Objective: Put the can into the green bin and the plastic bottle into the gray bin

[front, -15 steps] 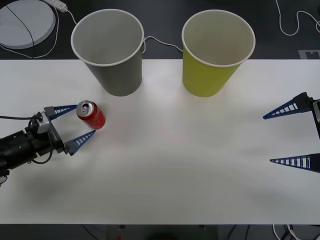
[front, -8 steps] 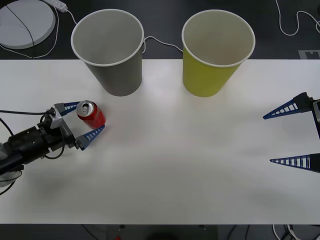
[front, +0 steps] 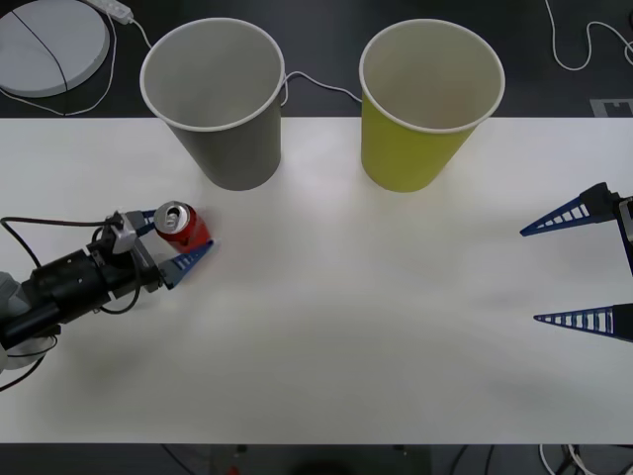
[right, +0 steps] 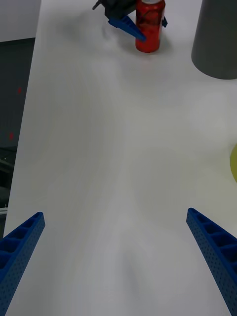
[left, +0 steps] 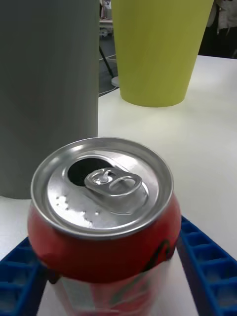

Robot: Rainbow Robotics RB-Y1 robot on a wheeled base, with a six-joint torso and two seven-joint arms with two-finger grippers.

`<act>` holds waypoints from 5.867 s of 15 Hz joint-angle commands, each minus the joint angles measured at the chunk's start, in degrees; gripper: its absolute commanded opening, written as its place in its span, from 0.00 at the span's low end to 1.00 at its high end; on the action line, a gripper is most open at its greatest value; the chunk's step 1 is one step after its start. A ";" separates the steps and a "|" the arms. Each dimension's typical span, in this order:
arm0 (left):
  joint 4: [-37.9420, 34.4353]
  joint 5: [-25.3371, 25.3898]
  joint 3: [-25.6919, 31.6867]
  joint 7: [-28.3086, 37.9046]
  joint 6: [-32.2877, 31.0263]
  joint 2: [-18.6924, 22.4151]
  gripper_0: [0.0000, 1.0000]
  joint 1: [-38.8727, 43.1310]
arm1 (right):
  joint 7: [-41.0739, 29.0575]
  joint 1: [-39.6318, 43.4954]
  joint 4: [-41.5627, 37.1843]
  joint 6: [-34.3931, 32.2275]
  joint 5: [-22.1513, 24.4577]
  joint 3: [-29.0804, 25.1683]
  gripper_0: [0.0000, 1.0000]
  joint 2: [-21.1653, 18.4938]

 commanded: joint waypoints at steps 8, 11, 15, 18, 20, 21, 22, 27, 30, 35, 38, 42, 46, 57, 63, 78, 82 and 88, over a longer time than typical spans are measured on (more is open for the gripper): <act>-0.01 -0.03 0.33 0.63 -1.49 0.27 0.00 0.00 | 0.00 0.00 0.00 0.00 0.00 0.00 1.00 0.00; -0.45 -0.03 0.07 1.95 -2.72 1.85 0.00 0.09 | 0.00 0.00 0.00 0.00 0.00 0.00 1.00 0.00; -2.56 -0.30 -2.39 8.36 -6.06 5.54 0.00 0.09 | 0.00 0.00 0.00 0.00 0.00 0.00 1.00 0.00; -9.07 -3.20 -2.65 16.01 -6.94 9.32 0.00 1.58 | 0.00 0.00 0.00 0.00 0.00 0.00 1.00 0.00; -16.62 -5.83 -2.13 22.95 -6.67 11.96 0.00 3.96 | 0.00 0.00 0.00 0.00 0.00 0.00 1.00 0.00; -20.49 -8.03 -0.98 26.03 -6.41 12.92 0.00 5.19 | 0.00 0.00 0.00 0.00 0.00 0.00 1.00 0.00; -26.12 -11.81 0.95 30.42 -6.06 14.15 0.00 6.95 | 0.00 0.00 0.00 0.00 0.00 0.00 1.00 0.00; -54.24 -28.51 9.04 51.43 -3.95 17.41 0.00 15.82 | 0.00 0.00 0.00 0.00 0.00 0.00 1.00 0.00; -69.01 -36.24 10.71 64.35 -3.95 21.10 0.00 18.37 | 0.00 0.00 0.00 0.00 0.00 0.00 1.00 0.00; -81.14 -40.20 10.88 83.33 -7.38 27.60 0.00 15.12 | 0.00 0.00 0.00 0.00 0.00 0.00 1.00 0.00; -81.75 -43.19 8.33 93.35 -12.12 29.36 0.00 7.12 | 0.00 0.00 0.00 0.00 0.00 0.00 1.00 0.00; -79.82 -43.19 -4.50 106.62 -12.30 35.60 0.01 -8.79 | 0.00 0.00 0.00 0.00 0.00 0.00 1.00 0.00; -73.49 -42.48 -18.91 112.69 -12.30 36.04 0.00 -27.24 | 0.00 0.00 0.00 0.00 0.00 0.00 1.00 0.00; -42.55 -41.87 -41.41 115.94 -11.07 14.59 0.01 -62.84 | 0.00 0.00 0.00 0.00 0.00 0.00 1.00 0.00; -20.93 -42.66 -48.18 117.79 -6.94 -0.70 0.01 -75.50 | 0.00 0.00 0.00 0.00 0.00 0.00 1.00 0.00; 3.15 -42.40 -53.19 116.12 3.87 -15.91 0.79 -85.34 | 0.00 0.00 0.00 0.00 0.00 0.00 1.00 0.00; 3.50 -40.73 -53.19 114.71 4.05 -15.82 1.00 -85.25 | 0.00 0.00 0.00 0.00 0.00 0.00 1.00 0.00; 2.27 -37.83 -48.71 107.42 -0.61 -11.07 1.00 -82.35 | 0.00 0.00 0.00 0.00 0.00 0.00 1.00 0.00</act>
